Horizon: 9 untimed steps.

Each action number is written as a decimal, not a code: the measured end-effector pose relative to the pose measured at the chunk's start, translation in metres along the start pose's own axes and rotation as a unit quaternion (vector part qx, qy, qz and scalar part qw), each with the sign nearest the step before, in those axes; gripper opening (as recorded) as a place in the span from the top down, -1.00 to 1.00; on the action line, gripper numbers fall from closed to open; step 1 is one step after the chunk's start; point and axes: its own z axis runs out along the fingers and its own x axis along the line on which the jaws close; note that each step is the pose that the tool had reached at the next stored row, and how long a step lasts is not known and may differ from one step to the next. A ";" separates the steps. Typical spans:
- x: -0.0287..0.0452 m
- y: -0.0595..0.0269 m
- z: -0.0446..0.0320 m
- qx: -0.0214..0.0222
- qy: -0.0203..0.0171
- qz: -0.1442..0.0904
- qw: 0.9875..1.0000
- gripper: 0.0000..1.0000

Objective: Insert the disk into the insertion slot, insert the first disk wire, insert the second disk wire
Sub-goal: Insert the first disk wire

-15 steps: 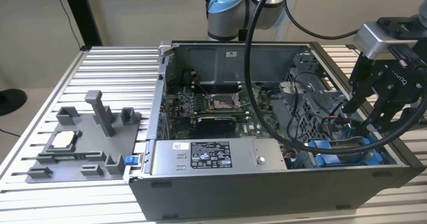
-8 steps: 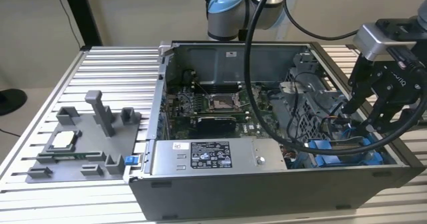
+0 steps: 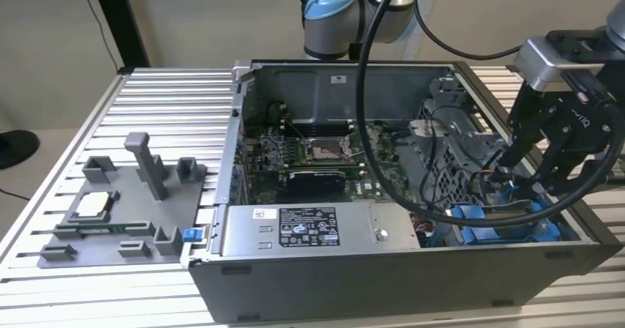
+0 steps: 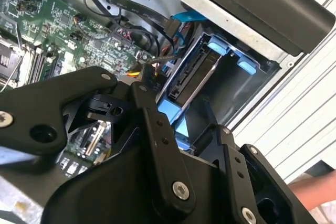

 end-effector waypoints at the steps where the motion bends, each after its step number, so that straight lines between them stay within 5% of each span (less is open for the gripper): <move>1: -0.0010 0.0000 0.0002 0.000 0.000 0.000 1.000 -1.00; 9: -0.0052 0.0012 0.0040 0.000 -0.003 0.004 1.000 -1.00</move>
